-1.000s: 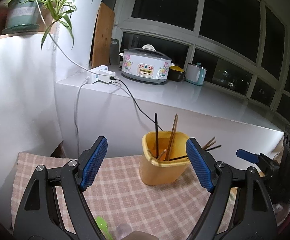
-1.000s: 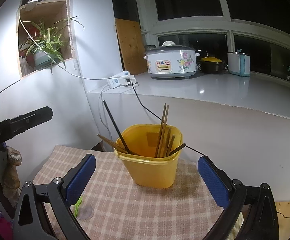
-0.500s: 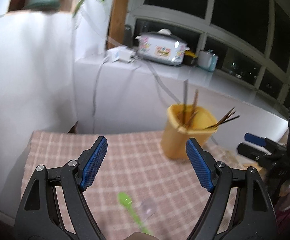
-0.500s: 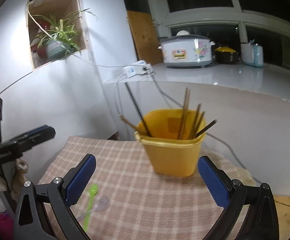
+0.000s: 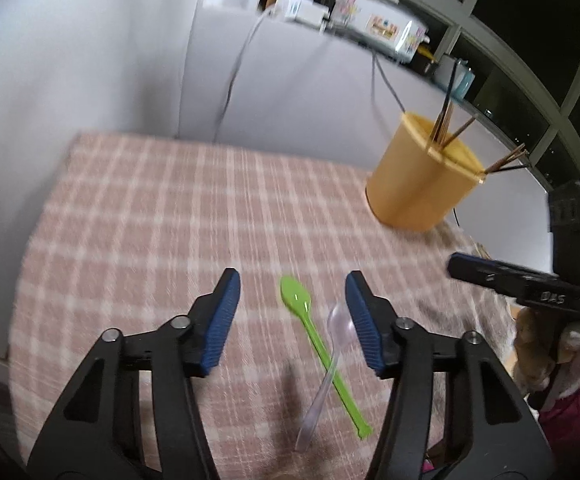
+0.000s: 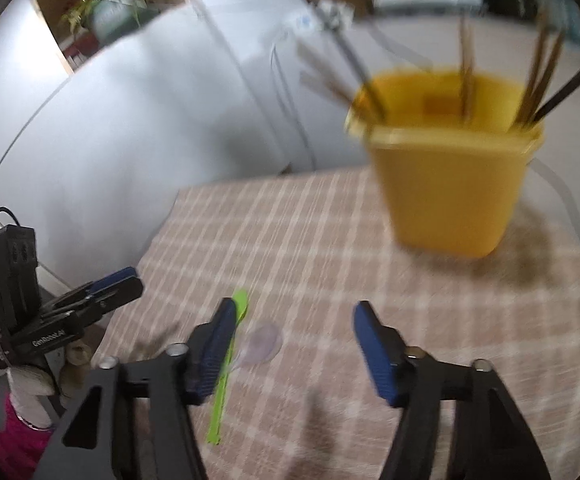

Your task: Organize utensils

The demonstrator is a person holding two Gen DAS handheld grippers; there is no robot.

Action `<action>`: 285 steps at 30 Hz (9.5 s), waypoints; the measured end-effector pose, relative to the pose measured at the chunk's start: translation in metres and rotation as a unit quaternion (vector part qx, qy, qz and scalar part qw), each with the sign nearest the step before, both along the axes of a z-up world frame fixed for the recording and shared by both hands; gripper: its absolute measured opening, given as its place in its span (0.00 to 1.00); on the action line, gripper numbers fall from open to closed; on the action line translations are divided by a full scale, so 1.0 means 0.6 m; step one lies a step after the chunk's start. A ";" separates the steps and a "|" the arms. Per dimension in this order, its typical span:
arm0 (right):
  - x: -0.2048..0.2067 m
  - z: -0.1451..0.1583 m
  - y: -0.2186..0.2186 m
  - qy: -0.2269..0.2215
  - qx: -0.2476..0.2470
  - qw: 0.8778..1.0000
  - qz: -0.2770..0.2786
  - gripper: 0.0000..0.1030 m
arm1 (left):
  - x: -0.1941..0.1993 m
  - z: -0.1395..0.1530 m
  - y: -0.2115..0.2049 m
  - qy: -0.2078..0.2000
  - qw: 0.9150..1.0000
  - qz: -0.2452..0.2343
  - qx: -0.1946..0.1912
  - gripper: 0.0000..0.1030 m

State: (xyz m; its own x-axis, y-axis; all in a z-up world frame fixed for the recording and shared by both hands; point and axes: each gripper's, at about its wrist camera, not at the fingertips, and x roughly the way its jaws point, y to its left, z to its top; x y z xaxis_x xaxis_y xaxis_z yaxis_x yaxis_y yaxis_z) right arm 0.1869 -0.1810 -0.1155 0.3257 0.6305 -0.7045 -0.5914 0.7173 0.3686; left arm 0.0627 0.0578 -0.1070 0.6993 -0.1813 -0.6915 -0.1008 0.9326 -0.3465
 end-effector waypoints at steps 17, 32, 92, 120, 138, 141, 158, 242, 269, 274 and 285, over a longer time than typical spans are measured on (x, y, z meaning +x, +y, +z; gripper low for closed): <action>0.029 -0.127 0.090 0.133 0.018 0.990 0.032 0.25 | 0.068 -0.108 -0.023 0.095 0.994 -0.035 -0.030 0.31; 0.051 -0.172 0.155 0.143 0.002 0.989 0.029 0.05 | 0.106 -0.119 -0.024 0.083 0.995 -0.051 -0.022 0.20; -0.026 0.098 -0.046 -0.099 -0.011 0.995 -0.021 0.00 | 0.060 0.068 -0.055 -0.075 0.996 -0.045 -0.030 0.00; 0.038 0.244 -0.141 -0.203 0.018 0.972 -0.115 0.00 | 0.178 0.271 -0.189 -0.248 0.965 -0.056 0.066 0.00; 0.139 0.285 -0.152 -0.248 -0.013 0.953 -0.172 0.00 | 0.302 0.284 -0.278 -0.267 0.954 -0.049 0.132 0.00; 0.152 0.286 -0.154 -0.254 -0.020 0.950 -0.181 0.00 | 0.314 0.278 -0.288 -0.271 0.951 -0.040 0.145 0.00; 0.182 0.240 -0.155 -0.220 -0.031 0.960 -0.172 0.06 | 0.330 0.249 -0.295 -0.258 0.955 -0.038 0.145 0.17; -0.104 0.160 -0.188 -0.228 0.015 0.960 -0.160 1.00 | -0.011 0.162 -0.198 -0.199 0.977 0.015 0.072 1.00; -0.098 0.153 -0.179 -0.213 0.016 0.964 -0.160 1.00 | -0.010 0.169 -0.195 -0.206 0.975 0.022 0.076 1.00; -0.098 0.152 -0.178 -0.212 0.017 0.964 -0.160 1.00 | -0.009 0.169 -0.197 -0.206 0.976 0.020 0.075 1.00; -0.101 0.151 -0.179 -0.209 0.019 0.964 -0.162 1.00 | -0.011 0.171 -0.198 -0.207 0.975 0.023 0.077 1.00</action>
